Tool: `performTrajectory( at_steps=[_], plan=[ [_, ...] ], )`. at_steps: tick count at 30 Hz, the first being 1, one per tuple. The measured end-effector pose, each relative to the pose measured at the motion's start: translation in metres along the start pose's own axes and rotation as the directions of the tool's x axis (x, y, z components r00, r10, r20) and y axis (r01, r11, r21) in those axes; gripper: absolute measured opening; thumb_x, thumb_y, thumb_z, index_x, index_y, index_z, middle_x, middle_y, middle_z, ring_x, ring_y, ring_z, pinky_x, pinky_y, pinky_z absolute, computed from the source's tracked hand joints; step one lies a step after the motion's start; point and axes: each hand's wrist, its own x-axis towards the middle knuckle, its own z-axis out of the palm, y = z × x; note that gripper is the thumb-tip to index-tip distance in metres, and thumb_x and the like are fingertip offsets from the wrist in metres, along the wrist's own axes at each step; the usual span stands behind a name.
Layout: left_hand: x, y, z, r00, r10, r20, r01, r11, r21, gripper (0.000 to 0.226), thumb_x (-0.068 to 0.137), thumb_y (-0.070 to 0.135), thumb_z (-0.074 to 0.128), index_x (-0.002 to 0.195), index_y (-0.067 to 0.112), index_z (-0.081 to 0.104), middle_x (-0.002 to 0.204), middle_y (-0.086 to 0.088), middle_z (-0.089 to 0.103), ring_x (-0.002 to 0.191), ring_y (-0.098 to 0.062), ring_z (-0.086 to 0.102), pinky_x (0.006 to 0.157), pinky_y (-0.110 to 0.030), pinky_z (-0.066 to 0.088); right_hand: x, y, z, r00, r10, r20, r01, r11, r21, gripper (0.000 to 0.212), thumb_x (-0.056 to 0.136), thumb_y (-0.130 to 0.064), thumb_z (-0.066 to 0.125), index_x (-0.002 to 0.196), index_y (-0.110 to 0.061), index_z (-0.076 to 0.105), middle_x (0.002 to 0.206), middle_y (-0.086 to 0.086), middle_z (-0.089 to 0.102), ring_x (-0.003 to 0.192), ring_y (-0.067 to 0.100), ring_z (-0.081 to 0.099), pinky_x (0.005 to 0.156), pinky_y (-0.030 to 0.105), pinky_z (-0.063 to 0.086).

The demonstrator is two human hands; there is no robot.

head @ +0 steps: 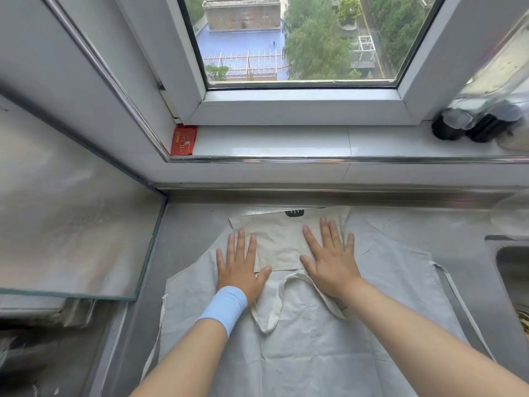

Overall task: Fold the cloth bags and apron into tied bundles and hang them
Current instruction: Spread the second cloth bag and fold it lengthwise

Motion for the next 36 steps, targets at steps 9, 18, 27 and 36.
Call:
performTrajectory(
  at_steps=[9,18,27,36],
  plan=[
    [0.033,-0.003,-0.040,0.998,0.016,0.060,-0.008,0.991,-0.130,0.077,0.094,0.049,0.041,0.154,0.030,-0.003,0.161,0.003,-0.015,0.148,-0.018,-0.015,0.119,-0.045,-0.002,0.036,0.000,-0.026,0.995,0.055,0.088,-0.046,0.994,-0.100,0.070,0.096,-0.062,0.021,0.154,-0.038,-0.009,0.163,0.007,-0.020,0.150,0.027,-0.017,0.114,0.064,-0.004],
    [-0.063,-0.059,-0.019,0.954,-0.217,-0.207,0.149,0.942,-0.299,0.035,0.093,0.025,0.052,0.128,0.020,0.049,0.130,-0.003,0.044,0.120,-0.023,0.042,0.100,-0.034,0.037,-0.024,-0.081,-0.021,0.988,-0.149,-0.050,0.151,0.988,0.037,0.057,0.100,-0.032,0.037,0.153,-0.014,0.025,0.164,0.015,0.008,0.152,0.031,0.000,0.123,0.045,0.002],
    [-0.170,-0.131,0.007,0.890,-0.451,0.075,0.452,0.844,-0.288,0.044,0.087,0.026,0.051,0.127,0.011,0.042,0.132,-0.009,0.042,0.124,-0.027,0.042,0.099,-0.037,0.041,-0.129,-0.164,0.023,0.977,-0.211,-0.036,0.211,0.977,-0.013,0.038,0.070,-0.025,0.048,0.103,-0.011,0.059,0.107,0.013,0.057,0.093,0.036,0.055,0.072,0.041,0.046],
    [-0.196,-0.149,0.017,0.870,-0.438,0.225,0.490,0.820,-0.297,0.054,0.084,0.035,0.066,0.127,0.011,0.045,0.131,-0.010,0.049,0.122,-0.029,0.050,0.094,-0.037,0.045,-0.202,-0.188,0.055,0.990,-0.136,-0.020,0.132,0.978,-0.160,0.054,0.070,-0.019,0.067,0.123,-0.014,0.057,0.146,0.018,0.046,0.134,0.041,0.044,0.105,0.051,0.032]
  ],
)
